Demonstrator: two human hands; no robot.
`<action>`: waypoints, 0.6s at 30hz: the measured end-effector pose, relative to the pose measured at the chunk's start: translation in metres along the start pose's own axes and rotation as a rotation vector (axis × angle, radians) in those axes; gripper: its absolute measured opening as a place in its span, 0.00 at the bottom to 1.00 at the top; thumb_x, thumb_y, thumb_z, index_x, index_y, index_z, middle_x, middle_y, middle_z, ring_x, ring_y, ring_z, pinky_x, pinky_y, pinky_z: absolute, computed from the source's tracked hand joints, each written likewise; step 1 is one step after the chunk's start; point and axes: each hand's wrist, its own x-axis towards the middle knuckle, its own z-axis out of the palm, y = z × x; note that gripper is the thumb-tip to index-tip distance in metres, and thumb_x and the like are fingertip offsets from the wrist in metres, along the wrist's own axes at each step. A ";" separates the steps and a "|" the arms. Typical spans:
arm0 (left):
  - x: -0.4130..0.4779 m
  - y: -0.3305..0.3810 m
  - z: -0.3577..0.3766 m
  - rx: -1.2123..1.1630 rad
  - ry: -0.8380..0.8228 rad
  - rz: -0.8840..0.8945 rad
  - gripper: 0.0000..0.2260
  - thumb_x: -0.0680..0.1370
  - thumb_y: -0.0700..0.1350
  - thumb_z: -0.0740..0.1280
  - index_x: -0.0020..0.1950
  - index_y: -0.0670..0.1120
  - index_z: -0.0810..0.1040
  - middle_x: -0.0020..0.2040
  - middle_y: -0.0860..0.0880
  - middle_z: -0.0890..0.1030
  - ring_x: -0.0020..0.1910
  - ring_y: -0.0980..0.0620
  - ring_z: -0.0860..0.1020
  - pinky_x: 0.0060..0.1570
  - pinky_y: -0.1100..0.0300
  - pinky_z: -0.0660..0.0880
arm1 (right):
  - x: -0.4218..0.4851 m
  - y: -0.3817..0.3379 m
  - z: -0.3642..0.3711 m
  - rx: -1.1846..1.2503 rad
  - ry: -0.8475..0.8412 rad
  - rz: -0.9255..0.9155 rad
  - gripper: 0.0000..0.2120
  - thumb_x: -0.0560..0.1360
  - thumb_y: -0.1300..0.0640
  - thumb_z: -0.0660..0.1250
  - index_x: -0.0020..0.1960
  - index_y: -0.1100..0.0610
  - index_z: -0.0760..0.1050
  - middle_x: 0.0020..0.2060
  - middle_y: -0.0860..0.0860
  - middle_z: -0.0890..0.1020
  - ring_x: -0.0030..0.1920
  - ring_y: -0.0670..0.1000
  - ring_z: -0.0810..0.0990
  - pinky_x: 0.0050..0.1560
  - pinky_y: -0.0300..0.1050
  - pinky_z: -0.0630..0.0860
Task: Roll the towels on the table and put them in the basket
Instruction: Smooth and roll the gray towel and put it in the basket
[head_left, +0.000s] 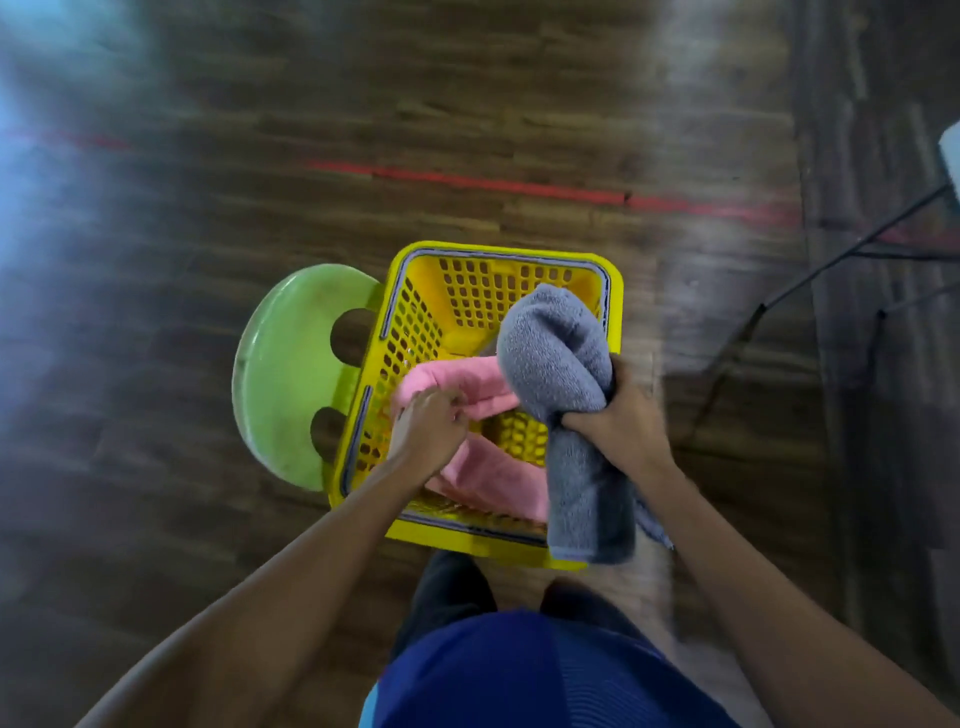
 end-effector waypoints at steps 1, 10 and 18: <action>0.013 -0.005 -0.005 0.019 -0.035 0.017 0.13 0.71 0.45 0.61 0.50 0.47 0.83 0.50 0.45 0.84 0.50 0.45 0.80 0.49 0.49 0.78 | 0.006 -0.009 0.008 -0.001 0.020 0.027 0.43 0.55 0.48 0.77 0.68 0.48 0.66 0.54 0.50 0.81 0.53 0.56 0.80 0.47 0.48 0.75; 0.147 -0.034 0.005 0.131 -0.183 0.060 0.13 0.75 0.42 0.65 0.58 0.45 0.81 0.58 0.42 0.81 0.59 0.41 0.77 0.55 0.50 0.74 | 0.085 -0.042 0.053 0.023 0.103 0.201 0.42 0.61 0.53 0.78 0.71 0.48 0.64 0.58 0.51 0.80 0.57 0.56 0.78 0.49 0.46 0.71; 0.253 -0.056 0.096 0.105 -0.620 -0.160 0.19 0.80 0.49 0.64 0.66 0.40 0.73 0.64 0.38 0.76 0.61 0.40 0.75 0.54 0.54 0.72 | 0.134 -0.011 0.068 0.054 0.107 0.267 0.43 0.62 0.53 0.79 0.72 0.45 0.64 0.55 0.43 0.78 0.56 0.48 0.77 0.56 0.45 0.73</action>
